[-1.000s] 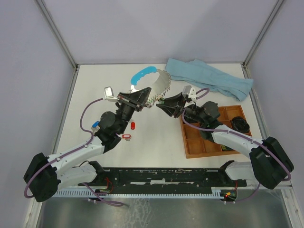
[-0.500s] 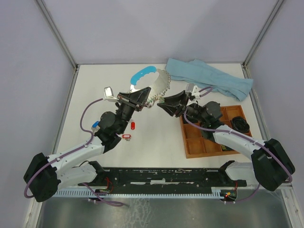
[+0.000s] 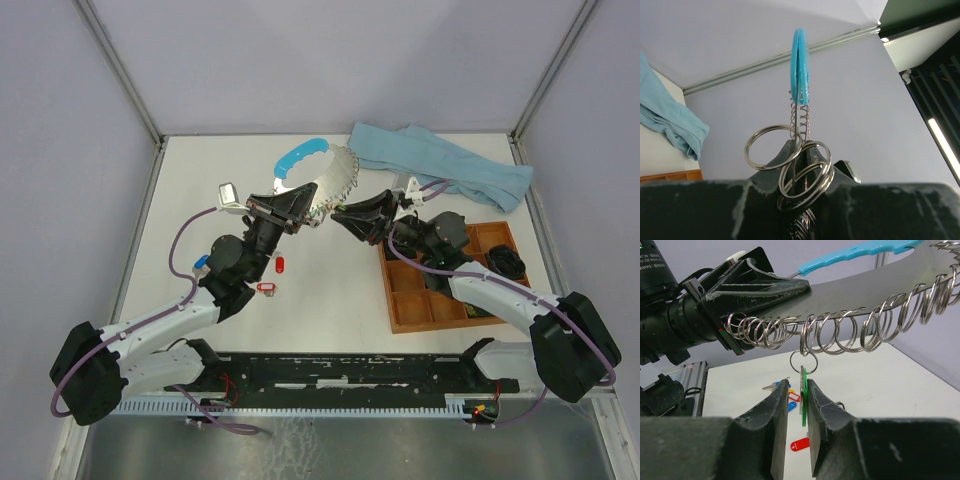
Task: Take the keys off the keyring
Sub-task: Pick up the key from the keyring.
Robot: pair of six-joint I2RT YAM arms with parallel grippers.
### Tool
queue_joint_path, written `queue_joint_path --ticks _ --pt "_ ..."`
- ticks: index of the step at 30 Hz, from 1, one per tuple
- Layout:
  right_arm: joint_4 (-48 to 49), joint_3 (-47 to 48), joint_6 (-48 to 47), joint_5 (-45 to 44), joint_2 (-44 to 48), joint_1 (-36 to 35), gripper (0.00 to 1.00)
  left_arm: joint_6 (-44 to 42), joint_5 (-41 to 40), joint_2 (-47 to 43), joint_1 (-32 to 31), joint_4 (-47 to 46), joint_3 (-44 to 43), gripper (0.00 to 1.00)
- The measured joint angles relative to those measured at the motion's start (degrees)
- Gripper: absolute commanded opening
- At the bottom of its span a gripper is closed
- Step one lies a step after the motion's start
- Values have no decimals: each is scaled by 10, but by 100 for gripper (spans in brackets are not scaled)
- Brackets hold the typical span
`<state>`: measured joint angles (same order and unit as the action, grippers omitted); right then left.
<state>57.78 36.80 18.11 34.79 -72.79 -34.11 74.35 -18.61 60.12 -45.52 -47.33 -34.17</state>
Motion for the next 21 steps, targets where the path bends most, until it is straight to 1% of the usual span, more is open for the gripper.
queue_joint_path --ticks 10,16,18,21 --pt "-10 6 1 7 0 0 29 0 0 0 0 -6 0 3" --pt "-21 8 1 12 0 0 27 0 0 0 0 -9 0 3" --pt "-22 9 1 12 0 0 22 1 0 0 0 -9 0 3" --pt "-24 11 2 14 0 0 7 1 -2 0 0 -9 0 3"
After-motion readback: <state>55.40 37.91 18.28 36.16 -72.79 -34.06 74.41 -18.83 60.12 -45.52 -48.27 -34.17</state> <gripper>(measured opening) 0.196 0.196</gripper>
